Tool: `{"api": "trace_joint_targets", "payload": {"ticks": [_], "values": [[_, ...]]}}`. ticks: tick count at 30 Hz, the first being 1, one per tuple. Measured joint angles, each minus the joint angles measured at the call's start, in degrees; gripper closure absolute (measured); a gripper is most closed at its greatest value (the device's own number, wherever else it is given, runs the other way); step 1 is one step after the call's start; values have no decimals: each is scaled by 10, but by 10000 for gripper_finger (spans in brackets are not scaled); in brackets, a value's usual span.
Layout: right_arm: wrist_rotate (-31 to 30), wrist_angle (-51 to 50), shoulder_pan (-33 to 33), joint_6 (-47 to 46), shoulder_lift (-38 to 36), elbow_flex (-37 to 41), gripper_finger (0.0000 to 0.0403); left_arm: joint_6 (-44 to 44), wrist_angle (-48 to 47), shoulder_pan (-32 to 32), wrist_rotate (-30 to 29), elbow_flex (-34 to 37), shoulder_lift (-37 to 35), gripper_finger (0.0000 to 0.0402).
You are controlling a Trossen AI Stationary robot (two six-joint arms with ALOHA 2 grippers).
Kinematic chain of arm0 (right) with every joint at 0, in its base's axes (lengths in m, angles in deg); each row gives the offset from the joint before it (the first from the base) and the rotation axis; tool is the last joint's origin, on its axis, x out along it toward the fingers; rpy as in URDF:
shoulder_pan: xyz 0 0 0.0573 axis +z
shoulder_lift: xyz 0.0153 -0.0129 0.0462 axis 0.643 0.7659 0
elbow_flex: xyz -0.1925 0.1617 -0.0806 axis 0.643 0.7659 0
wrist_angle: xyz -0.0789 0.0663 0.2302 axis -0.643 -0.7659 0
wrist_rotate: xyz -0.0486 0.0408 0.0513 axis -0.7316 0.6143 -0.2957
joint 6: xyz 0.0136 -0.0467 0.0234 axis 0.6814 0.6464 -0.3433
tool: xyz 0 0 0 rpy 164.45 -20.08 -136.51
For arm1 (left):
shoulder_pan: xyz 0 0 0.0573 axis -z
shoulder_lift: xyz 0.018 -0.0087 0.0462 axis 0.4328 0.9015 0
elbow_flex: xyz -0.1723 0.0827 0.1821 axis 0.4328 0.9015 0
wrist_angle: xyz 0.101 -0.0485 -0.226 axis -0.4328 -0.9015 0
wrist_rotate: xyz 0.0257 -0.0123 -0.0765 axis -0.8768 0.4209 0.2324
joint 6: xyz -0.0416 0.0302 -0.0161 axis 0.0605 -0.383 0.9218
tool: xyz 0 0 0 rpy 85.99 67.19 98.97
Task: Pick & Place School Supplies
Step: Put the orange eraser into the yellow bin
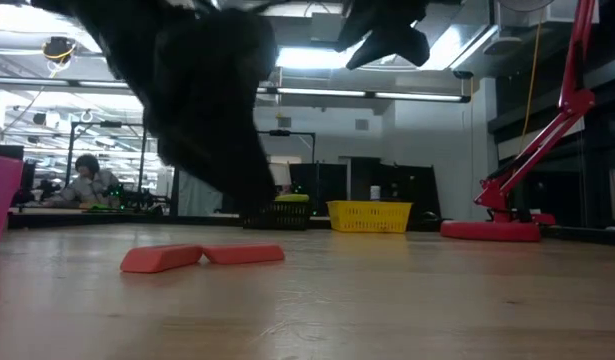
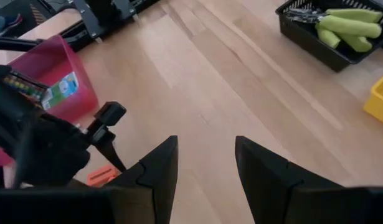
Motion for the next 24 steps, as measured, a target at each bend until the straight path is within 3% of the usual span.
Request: {"api": "trace_joint_targets", "payload": {"ticks": [17,24], "values": [[-15,0,37,-6,3,0,240,58,57,-4,3,-8,85,206],[-14,2,38,-6,1,0,240,92,3,-6,8,-33,104,232]]}}
